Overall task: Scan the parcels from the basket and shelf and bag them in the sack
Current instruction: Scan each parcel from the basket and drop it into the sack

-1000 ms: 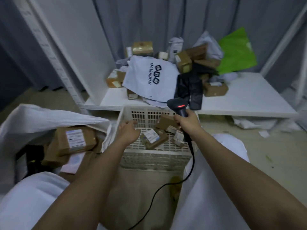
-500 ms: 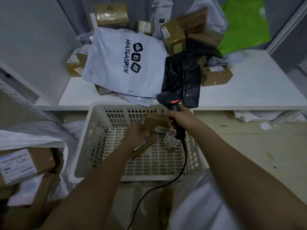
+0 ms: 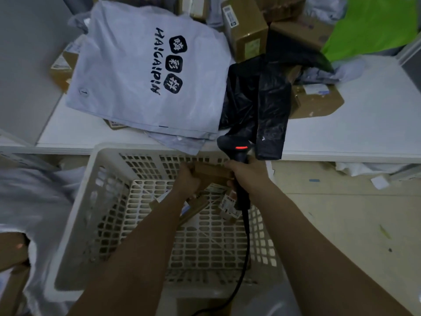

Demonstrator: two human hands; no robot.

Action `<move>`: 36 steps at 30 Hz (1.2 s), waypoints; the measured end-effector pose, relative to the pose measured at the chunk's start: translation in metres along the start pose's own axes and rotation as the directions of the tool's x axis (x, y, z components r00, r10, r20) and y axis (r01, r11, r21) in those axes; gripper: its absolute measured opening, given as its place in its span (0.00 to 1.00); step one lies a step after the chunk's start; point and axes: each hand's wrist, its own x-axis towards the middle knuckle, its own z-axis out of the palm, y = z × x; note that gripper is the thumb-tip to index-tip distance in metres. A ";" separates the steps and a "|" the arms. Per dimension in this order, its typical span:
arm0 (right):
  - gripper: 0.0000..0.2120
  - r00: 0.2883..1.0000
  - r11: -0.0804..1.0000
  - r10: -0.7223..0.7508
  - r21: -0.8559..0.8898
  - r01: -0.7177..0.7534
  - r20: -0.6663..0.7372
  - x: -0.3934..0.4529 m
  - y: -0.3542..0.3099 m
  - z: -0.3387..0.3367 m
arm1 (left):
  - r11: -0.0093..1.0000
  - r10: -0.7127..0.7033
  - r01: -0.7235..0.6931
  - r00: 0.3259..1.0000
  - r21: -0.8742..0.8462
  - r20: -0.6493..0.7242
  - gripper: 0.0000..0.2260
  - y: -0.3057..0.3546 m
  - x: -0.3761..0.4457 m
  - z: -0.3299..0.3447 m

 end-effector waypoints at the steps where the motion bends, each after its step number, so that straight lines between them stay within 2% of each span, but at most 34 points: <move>1: 0.06 1.000 1.000 0.006 0.007 -0.006 0.017 0.000 -0.001 0.002 | 0.999 0.000 0.001 1.000 0.052 -0.019 0.19 0.000 -0.003 0.000; 3: 0.07 1.000 1.000 0.011 -0.010 -0.011 0.029 0.001 -0.001 0.007 | 0.979 0.058 -0.045 0.996 0.197 -0.061 0.21 -0.006 -0.008 0.001; 6: 0.16 0.999 0.999 0.002 -0.041 0.000 0.039 -0.007 -0.006 0.018 | 0.924 0.144 -0.116 0.988 0.365 -0.050 0.16 -0.002 -0.025 0.001; 8: 0.16 0.999 0.999 0.000 -0.038 0.002 0.043 -0.012 -0.009 0.024 | 0.930 0.174 -0.138 0.982 0.340 -0.077 0.12 -0.004 -0.036 -0.005; 12: 0.05 0.998 0.998 -0.050 0.048 0.048 0.049 -0.032 -0.020 0.029 | 0.954 0.248 -0.212 0.955 0.214 -0.162 0.05 0.007 -0.071 -0.035; 15: 0.07 0.994 0.994 -0.101 0.050 0.099 0.043 -0.053 -0.024 0.027 | 0.950 0.304 -0.279 0.927 0.139 -0.219 0.06 0.022 -0.107 -0.060; 17: 0.08 0.992 0.992 -0.122 0.042 0.121 0.024 -0.069 -0.023 0.022 | 0.962 0.275 -0.265 0.928 0.073 -0.251 0.07 0.032 -0.131 -0.073; 20: 0.11 0.993 0.989 -0.116 0.090 0.118 -0.020 -0.096 -0.018 0.014 | 0.976 0.155 -0.194 0.940 -0.100 -0.304 0.06 0.049 -0.168 -0.091; 25: 0.12 0.978 0.957 -0.202 0.199 0.210 -0.060 -0.154 -0.004 0.013 | 0.903 -0.032 -0.158 0.903 -0.399 -0.428 0.10 0.054 -0.235 -0.119; 27: 0.12 0.964 0.948 -0.250 0.182 0.262 -0.089 -0.175 0.001 0.014 | 0.860 -0.099 -0.159 0.879 -0.485 -0.466 0.09 0.056 -0.263 -0.133; 31: 0.16 0.944 0.934 -0.311 0.149 0.325 -0.111 -0.209 0.004 0.015 | 0.833 -0.158 -0.159 0.850 -0.530 -0.503 0.13 0.059 -0.316 -0.165; 36: 0.23 0.936 0.929 -0.351 0.128 0.347 0.013 -0.235 0.004 0.034 | 0.842 -0.145 -0.157 0.856 -0.517 -0.496 0.14 0.045 -0.364 -0.198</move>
